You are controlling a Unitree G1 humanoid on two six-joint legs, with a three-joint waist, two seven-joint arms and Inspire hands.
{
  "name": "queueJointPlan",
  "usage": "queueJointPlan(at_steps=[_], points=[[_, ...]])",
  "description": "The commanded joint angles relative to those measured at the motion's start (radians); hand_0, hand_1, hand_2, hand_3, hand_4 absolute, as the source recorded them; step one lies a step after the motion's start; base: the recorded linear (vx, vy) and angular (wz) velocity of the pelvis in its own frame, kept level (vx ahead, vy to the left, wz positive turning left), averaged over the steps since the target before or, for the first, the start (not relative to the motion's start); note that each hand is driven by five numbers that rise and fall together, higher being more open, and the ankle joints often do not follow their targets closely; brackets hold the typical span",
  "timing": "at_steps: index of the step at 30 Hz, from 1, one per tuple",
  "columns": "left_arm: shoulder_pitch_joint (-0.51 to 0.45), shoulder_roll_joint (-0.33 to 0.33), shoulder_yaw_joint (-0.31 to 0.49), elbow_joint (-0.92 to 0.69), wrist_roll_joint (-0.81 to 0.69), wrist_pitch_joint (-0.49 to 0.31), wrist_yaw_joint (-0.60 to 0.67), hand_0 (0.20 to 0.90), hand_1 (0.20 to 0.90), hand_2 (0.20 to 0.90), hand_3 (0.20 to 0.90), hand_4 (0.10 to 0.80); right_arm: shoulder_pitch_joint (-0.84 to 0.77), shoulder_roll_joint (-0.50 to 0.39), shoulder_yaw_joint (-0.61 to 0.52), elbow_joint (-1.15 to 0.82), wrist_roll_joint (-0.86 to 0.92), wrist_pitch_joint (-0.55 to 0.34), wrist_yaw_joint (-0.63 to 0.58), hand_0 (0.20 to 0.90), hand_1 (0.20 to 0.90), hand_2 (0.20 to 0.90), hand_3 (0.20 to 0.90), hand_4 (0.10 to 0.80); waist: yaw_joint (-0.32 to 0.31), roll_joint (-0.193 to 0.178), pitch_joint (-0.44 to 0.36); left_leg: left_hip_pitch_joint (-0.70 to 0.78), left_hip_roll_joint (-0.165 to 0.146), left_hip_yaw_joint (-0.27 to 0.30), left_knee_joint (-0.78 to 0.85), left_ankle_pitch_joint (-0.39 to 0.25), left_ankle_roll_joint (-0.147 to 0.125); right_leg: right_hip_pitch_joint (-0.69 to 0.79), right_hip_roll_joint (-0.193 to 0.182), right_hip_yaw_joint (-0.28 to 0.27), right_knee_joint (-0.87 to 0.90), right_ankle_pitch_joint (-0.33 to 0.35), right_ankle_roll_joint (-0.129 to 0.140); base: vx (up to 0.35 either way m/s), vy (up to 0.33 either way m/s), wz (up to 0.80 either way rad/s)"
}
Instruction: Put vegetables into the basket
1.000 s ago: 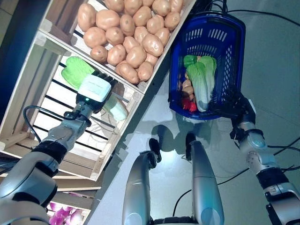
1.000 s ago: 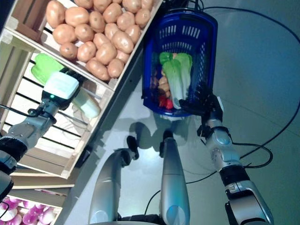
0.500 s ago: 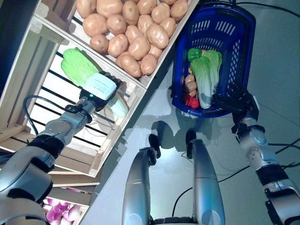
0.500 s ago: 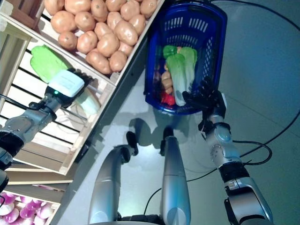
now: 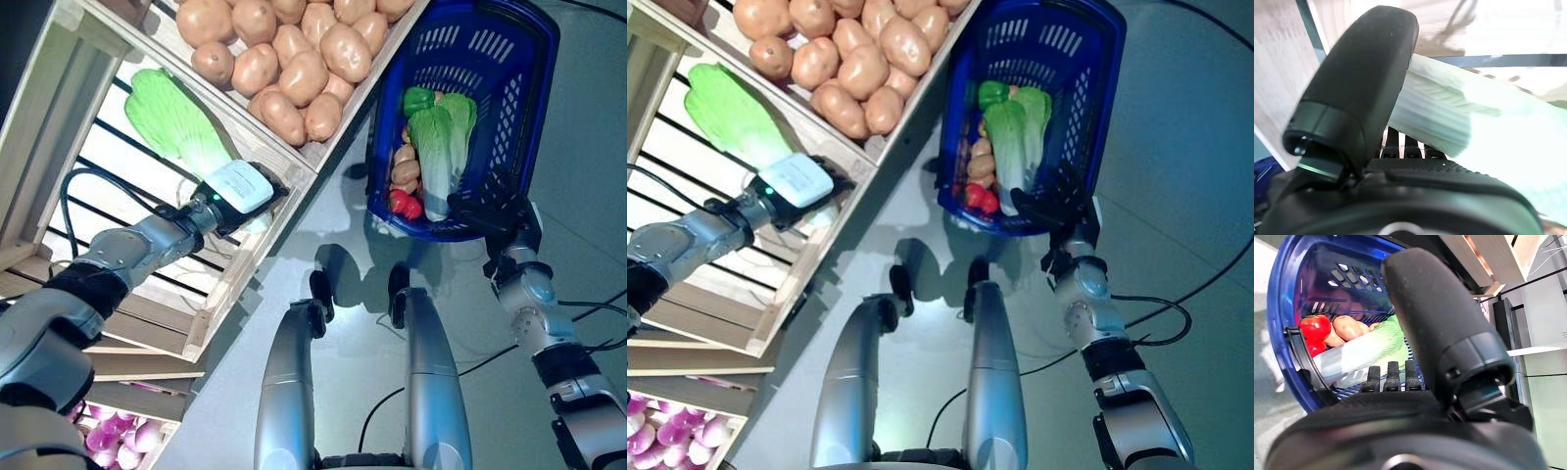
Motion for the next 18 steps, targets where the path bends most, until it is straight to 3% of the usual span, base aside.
queueJointPlan(at_steps=[1, 18], points=[[-0.003, 0.018, -0.015, -0.113, -0.067, -0.070, -0.035, 0.300, 0.300, 0.300, 0.300, 0.400, -0.050, -0.022, -0.049, -0.073, 0.054, -0.130, -0.025, 0.900, 0.900, 0.900, 0.900, 0.800, 0.000, -0.018, -0.004, 0.063, -0.013, 0.034, -0.110, 0.012, 0.045, 0.052, 0.031, -0.014, -0.119, 0.127, -0.041, 0.000, 0.000, 0.00], [0.017, 0.055, 0.032, -0.097, -0.049, -0.036, 0.016, 0.300, 0.300, 0.300, 0.300, 0.400, -0.028, -0.019, -0.088, -0.070, 0.081, -0.144, -0.010, 0.900, 0.900, 0.900, 0.900, 0.800, 0.009, -0.032, -0.004, 0.203, -0.012, 0.031, -0.145, 0.003, 0.037, 0.199, 0.021, -0.038, -0.161, 0.116, -0.037, -0.006, -0.002, 0.00]])
